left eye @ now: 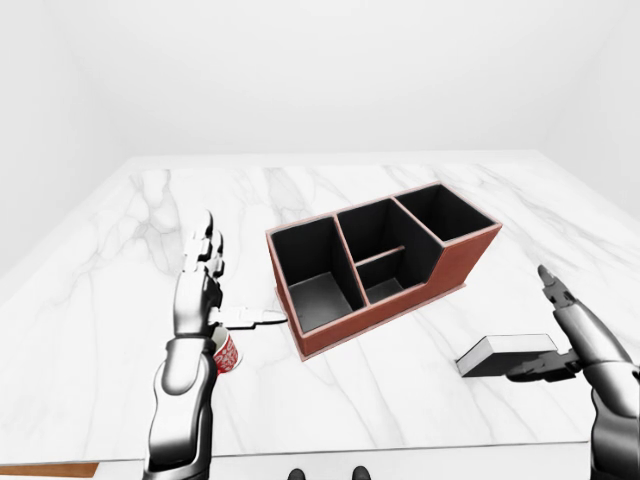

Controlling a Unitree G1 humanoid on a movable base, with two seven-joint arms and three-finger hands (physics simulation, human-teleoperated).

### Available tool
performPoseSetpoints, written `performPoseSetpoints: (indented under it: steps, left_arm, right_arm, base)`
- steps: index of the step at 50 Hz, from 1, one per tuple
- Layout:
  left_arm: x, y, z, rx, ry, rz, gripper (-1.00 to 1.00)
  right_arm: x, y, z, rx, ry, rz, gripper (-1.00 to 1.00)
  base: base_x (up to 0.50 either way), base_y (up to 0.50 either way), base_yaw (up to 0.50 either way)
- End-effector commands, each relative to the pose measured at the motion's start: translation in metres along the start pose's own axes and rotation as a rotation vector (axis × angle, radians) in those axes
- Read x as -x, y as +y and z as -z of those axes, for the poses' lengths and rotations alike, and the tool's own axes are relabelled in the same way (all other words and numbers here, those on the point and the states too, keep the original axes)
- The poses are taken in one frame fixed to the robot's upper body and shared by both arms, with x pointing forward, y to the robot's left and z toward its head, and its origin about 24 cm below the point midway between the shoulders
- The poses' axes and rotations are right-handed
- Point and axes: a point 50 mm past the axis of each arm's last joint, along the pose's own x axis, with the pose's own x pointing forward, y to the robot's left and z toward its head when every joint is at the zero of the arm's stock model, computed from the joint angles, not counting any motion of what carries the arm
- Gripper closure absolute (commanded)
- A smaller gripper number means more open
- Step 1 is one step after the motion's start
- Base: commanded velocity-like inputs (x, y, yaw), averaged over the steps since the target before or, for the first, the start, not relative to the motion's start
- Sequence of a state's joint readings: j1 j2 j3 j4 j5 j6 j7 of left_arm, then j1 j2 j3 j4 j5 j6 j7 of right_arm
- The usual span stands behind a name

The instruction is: Pick up the book and place it in the back compartment of the caddy.

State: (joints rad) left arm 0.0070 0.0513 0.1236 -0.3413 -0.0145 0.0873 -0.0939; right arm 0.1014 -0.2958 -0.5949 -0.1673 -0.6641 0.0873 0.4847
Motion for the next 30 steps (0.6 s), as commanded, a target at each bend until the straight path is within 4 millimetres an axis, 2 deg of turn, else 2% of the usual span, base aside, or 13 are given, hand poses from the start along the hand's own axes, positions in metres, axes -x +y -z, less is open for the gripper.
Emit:
performPoseSetpoints:
  steps: [1, 30]
  left_arm:
    - [0.001, -0.001, 0.000, -0.002, 0.002, 0.002, -1.00]
    - [0.001, -0.003, 0.007, -0.005, 0.030, 0.007, -1.00]
  right_arm:
    - [-0.005, -0.002, 0.002, 0.010, 0.008, -0.005, -1.00]
    - [-0.026, 0.013, 0.004, 0.060, 0.003, -0.055, -1.00]
  base:
    - [0.00, 0.00, 0.00]
    - [0.00, 0.00, 0.00]
